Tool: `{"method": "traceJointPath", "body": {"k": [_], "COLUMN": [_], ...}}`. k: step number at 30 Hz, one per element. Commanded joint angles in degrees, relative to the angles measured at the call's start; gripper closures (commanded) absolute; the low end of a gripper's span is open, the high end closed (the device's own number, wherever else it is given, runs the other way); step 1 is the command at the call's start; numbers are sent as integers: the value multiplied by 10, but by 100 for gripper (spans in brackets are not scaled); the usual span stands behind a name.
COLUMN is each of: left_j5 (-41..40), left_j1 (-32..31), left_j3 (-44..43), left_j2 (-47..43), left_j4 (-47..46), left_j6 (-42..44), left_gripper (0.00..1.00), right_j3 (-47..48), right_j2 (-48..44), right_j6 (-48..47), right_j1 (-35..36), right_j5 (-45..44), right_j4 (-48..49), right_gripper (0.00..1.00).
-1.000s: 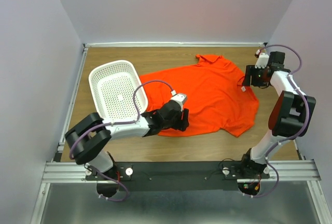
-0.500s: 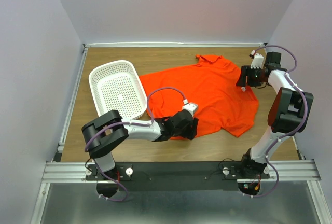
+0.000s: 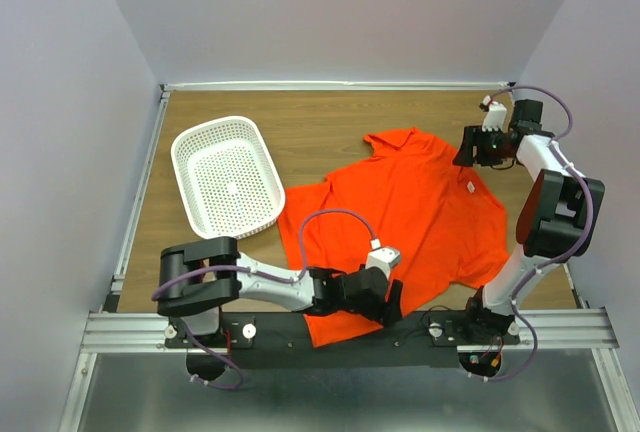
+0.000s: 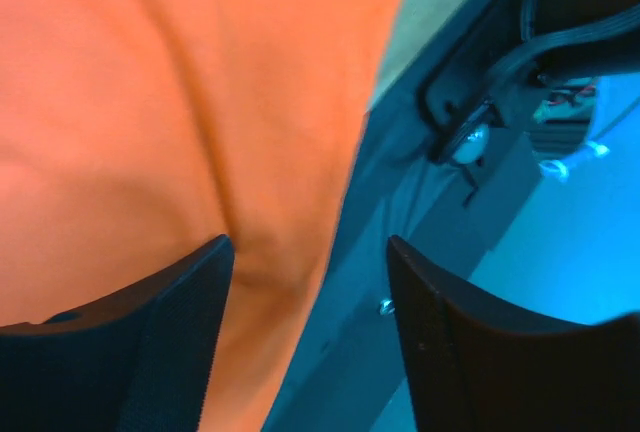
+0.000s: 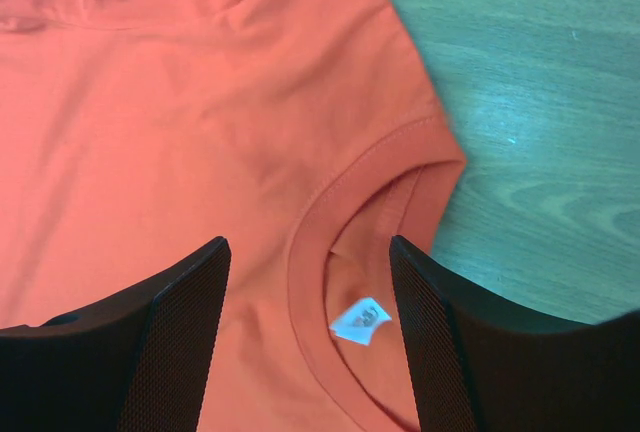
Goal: Fold and stack the t-shirts
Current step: Flatten the tshirt out
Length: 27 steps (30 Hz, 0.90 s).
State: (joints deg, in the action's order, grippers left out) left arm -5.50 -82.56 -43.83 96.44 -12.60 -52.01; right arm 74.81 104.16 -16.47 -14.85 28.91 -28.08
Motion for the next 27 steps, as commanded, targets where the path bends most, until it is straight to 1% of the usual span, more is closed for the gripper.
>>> {"method": "traceJointPath", "body": {"k": [1, 3, 4, 5, 6, 7, 8, 9, 10, 12, 13, 14, 15, 16, 17, 18, 20, 23, 26, 27], "left_j5": [-90, -129, -164, -177, -193, -196, -195, -173, -158, -125, -117, -110, -104, -93, -87, -78, -43, 6, 18, 22], "left_j1": [0, 2, 6, 13, 34, 53, 74, 126, 155, 201, 236, 254, 270, 285, 314, 328, 367, 403, 434, 443], "left_j3": [8, -24, -35, -50, -53, -51, -35, -6, 9, 32, 42, 54, 57, 59, 64, 67, 80, 83, 72, 72], "left_j2": [-45, -73, -98, -111, -124, -154, -170, -203, -221, -251, -275, -282, -288, -292, -291, -288, -273, -232, -188, -172], "left_j4": [160, 218, 236, 259, 264, 262, 239, 220, 179, 145, 133, 129, 116, 115, 114, 109, 85, 61, 51, 47], "left_j6": [-49, -42, -37, -24, -17, -8, 4, 29, 44, 78, 88, 96, 103, 116, 120, 125, 138, 147, 150, 151], "left_gripper": [23, 19, 17, 17, 17, 17, 16, 16, 16, 17, 17, 17, 17, 17, 17, 17, 17, 17, 18, 18], "right_j3": [37, 63, 84, 128, 154, 175, 209, 220, 231, 259, 269, 278, 288, 312, 321, 326, 325, 329, 328, 328], "right_j2": [6, 38, 55, 72, 115, 132, 148, 168, 177, 190, 202, 208, 217, 233, 240, 243, 245, 257, 270, 278], "right_j6": [-20, -25, -31, -47, -57, -68, -78, -92, -100, -119, -120, -118, -97, -83, -74, -64, -62, -53, -53, -52], "right_j1": [-2, -3, -2, 0, 1, 3, 11, 27, 38, 62, 86, 96, 104, 115, 119, 125, 136, 141, 141, 141], "right_j5": [36, 63, 77, 93, 122, 138, 149, 158, 158, 134, 127, 124, 128, 135, 144, 151, 144, 116, 85, 73], "right_j4": [-1, -16, -30, -49, -90, -109, -125, -144, -152, -163, -163, -164, -166, -167, -172, -175, -173, -167, -167, -168], "right_gripper": [27, 27, 27, 27, 27, 27, 27, 28, 28, 28, 28, 28, 29, 33, 35, 37, 37, 38, 40, 42]}}
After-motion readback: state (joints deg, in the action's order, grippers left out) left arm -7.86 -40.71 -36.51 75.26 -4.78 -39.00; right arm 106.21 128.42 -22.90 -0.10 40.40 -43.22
